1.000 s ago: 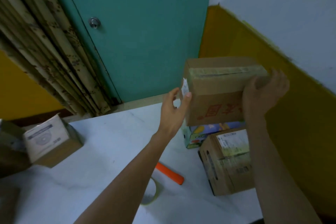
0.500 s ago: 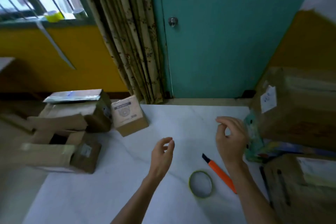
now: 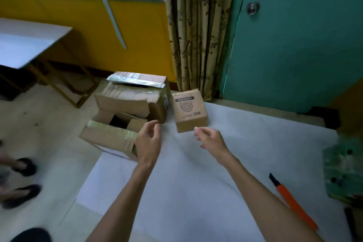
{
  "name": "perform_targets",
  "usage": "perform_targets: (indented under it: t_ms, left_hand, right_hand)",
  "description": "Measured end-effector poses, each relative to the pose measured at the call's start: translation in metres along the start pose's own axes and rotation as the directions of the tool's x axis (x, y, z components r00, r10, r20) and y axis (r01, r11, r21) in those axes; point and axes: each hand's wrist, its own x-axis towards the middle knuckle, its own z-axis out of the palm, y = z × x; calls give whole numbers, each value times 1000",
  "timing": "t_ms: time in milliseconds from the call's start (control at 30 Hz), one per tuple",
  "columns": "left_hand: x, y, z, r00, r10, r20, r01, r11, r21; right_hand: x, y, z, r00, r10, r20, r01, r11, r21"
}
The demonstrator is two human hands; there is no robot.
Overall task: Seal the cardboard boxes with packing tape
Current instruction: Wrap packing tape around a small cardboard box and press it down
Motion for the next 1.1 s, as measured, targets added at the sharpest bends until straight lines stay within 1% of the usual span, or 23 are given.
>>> perform_targets:
  t_ms: [67,133,167,200,233,300,333,367,433,500,533,667,767,933,1000,1100]
  left_hand:
    - [27,-10,-32,987,72,-147,-58,993,99]
    - [57,-27,-67,961,116,-250,-61,974,217]
    - [73,-37,-82,952,111,-285,-25,957,290]
    - [85,-43,-95,951,71,-301,42,934,356]
    - [100,-58,-111,951,0,-309,131,906,402]
    - [122,-84,-134,944,-189,-270,296,846,443]
    - [130,-95,-145,930,-279,-238,360,825,435]
    - [133,-103,-150,918,-343,-201,396,821,410]
    - [137,-117,-156,908,-401,-122,418,836,355]
    - [135,-123,-156,919,-392,-49,385,858,341]
    - [133,-125,-155,924,-381,-39,371,865,339]
    - [124,-124,-149,936,-350,-33,340,876,342]
    - [105,-118,-138,947,-320,-33,313,893,324]
    - [58,-97,-110,951,-308,5,293,909,297]
    - [38,-88,-98,947,-319,43,296,914,277]
    - [6,-76,-75,944,-306,124,266,928,262]
  right_hand:
    - [3,-10,37,998,3,57,-4,1000,16]
    - [6,-20,77,990,27,136,-31,999,34]
    - [6,-25,95,985,40,168,-47,998,37]
    - [6,-28,108,981,50,190,-58,998,38]
    - [8,-33,126,977,64,205,-70,997,25]
    - [10,-37,149,974,98,205,-102,995,5]
    - [13,-39,161,970,125,210,-128,992,3]
    - [14,-39,168,963,160,216,-165,986,6]
    - [16,-40,183,945,218,243,-233,972,32]
    - [19,-39,192,943,224,247,-244,968,54]
    - [20,-38,195,949,208,237,-228,972,59]
    - [25,-31,191,975,175,140,-175,985,-9]
    - [20,-26,178,981,175,86,-170,984,-62]
    - [-8,-5,135,989,147,-31,-149,981,-121]
    - [-22,9,111,989,132,-60,-139,980,-145]
    - [-45,32,72,986,125,-114,-139,983,-124]
